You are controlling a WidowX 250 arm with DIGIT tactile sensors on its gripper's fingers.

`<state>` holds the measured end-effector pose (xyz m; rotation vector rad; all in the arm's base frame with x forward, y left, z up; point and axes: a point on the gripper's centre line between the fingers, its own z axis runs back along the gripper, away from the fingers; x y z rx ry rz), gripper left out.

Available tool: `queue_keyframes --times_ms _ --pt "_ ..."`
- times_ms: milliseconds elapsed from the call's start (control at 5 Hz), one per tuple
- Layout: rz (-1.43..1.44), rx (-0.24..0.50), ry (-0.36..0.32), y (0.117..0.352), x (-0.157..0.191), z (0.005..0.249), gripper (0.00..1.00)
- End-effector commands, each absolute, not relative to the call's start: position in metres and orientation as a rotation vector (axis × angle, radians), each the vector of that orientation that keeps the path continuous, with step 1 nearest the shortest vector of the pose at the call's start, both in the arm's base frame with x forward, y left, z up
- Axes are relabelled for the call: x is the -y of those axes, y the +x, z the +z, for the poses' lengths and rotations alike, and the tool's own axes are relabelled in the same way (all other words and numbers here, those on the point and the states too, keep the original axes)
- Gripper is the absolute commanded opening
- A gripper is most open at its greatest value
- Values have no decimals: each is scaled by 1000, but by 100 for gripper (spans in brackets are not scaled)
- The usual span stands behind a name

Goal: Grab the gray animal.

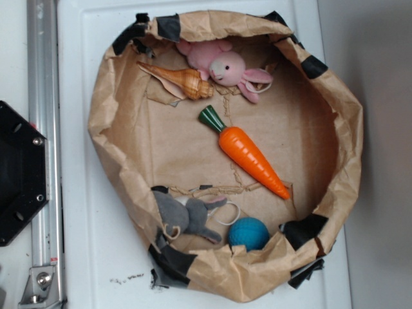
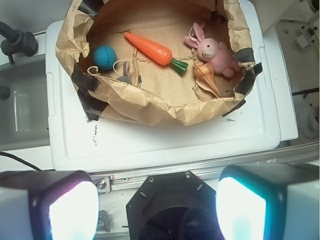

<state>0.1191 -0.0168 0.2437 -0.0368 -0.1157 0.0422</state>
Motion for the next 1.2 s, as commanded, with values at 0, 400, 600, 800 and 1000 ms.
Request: queue_keyframes --times_ms 0,400,600,800,1000 --pt "42 116 -37 119 17 244 100" --pt "260 40 -211 214 9 205 100" --pt "354 -54 -270 238 4 163 100" --pt "371 -121 -258 231 7 120 100" --pt "351 -147 -284 209 26 85 100"
